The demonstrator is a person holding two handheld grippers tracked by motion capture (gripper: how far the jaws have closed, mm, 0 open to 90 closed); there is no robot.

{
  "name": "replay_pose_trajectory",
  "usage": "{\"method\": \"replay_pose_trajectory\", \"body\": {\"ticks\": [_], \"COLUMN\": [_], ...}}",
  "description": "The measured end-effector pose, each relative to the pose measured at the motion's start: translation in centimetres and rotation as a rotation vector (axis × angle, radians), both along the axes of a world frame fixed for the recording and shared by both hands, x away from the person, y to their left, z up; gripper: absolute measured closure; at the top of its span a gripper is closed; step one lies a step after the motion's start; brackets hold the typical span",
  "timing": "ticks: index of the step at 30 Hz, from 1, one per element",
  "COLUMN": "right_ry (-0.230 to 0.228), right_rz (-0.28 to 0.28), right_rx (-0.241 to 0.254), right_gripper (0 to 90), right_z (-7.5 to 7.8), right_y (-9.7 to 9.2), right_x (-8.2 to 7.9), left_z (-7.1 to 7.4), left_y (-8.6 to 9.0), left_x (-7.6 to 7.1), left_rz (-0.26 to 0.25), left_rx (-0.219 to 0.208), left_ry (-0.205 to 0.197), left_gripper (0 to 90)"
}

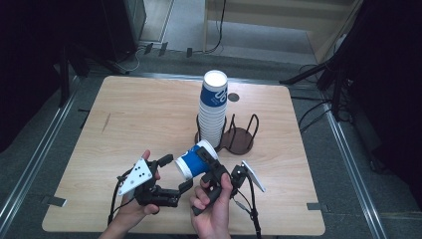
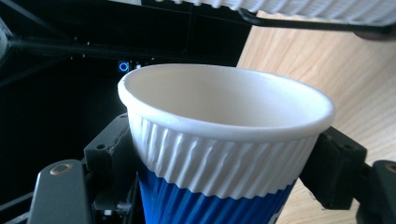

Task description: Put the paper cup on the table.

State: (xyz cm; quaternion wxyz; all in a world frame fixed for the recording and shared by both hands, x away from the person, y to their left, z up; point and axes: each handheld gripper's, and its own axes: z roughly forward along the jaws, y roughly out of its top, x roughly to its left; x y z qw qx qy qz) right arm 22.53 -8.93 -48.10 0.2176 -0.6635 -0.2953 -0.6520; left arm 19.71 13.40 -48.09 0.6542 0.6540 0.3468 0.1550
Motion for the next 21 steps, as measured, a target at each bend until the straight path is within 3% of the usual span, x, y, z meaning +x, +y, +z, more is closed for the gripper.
{"method": "replay_pose_trajectory", "body": {"ticks": [13,14,21], "right_ry": [-0.102,-0.126,-0.182], "right_rz": [-0.037,-0.049,-0.078], "right_rx": [-0.173,-0.212,-0.329], "right_gripper": [21.9,21.9,21.9], "right_z": [1.0,1.1,1.5], "right_y": [0.1,0.1,0.0], "right_x": [-0.4,-0.4,-0.6], "left_z": [0.2,0.1,0.0], "left_y": [0.8,0.9,1.4], "left_x": [0.1,0.1,0.2], "left_rz": [0.011,0.012,0.025], "left_rx": [0.0,0.003,0.011], "left_ry": [0.054,0.059,0.068], "left_gripper": [1.3,1.3,1.3]}}
